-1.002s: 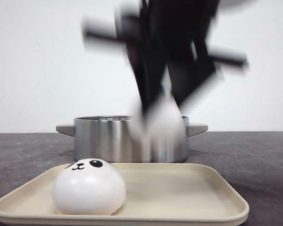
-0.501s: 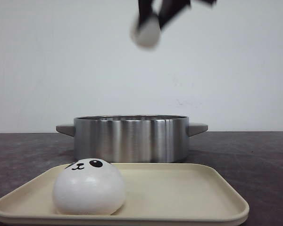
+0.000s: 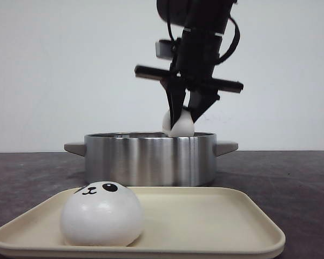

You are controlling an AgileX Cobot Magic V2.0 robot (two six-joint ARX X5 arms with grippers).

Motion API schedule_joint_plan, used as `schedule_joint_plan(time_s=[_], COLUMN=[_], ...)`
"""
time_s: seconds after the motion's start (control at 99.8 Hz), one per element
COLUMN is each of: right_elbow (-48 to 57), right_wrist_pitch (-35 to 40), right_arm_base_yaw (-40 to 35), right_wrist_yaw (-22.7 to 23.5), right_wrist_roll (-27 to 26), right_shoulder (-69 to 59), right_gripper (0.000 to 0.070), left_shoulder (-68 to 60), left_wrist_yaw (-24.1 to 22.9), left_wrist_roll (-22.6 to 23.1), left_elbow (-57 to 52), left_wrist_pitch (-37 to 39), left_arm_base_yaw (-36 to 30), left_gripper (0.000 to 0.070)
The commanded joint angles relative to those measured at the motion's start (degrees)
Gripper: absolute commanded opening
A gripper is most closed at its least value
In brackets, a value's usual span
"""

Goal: Steam buns
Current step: 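Lower the bun into the pot and open the right gripper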

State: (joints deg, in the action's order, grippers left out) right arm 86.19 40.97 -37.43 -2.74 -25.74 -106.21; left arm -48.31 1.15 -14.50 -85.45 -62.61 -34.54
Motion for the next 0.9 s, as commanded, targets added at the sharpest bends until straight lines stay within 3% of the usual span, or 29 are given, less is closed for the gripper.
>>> schedule_joint_plan(time_s=[0.0,0.241,0.281,0.391,0.461,0.892], right_elbow=[0.8,0.8,0.8,0.8,0.8,0.8], right_wrist_pitch=[-0.7,0.0,0.5,1.1,1.1,1.1], right_arm_base_yaw=[-0.4,-0.4,-0.4,-0.4,-0.4,-0.3], right_wrist_yaw=[-0.1,1.9,1.9,1.9,1.9,1.7], right_wrist_roll=[0.5,0.5,0.5,0.5,0.5,0.9], right_shoulder=[-1.4,-3.6,-3.6,-3.7,-3.7,-3.7], right_gripper=[0.0005,0.0019,0.0078,0.0339,0.0417,0.0431], left_shoulder=[-0.3,-0.3,-0.3,-0.3,-0.3,-0.3], left_wrist_yaw=[-0.3,-0.3,-0.3,-0.3,-0.3,-0.3], left_wrist_roll=[0.6,0.5,0.5,0.5,0.5,1.0], left_elbow=[-1.4,-1.4,-1.4,-1.4,-1.4,-1.4], left_wrist_pitch=[0.3,0.4,0.4,0.4,0.4,0.2], left_arm_base_yaw=[-0.5,-0.5,-0.5,-0.5,-0.5,-0.5], left_gripper=[0.0477,0.0476,0.0476,0.0477,0.0477,0.0477])
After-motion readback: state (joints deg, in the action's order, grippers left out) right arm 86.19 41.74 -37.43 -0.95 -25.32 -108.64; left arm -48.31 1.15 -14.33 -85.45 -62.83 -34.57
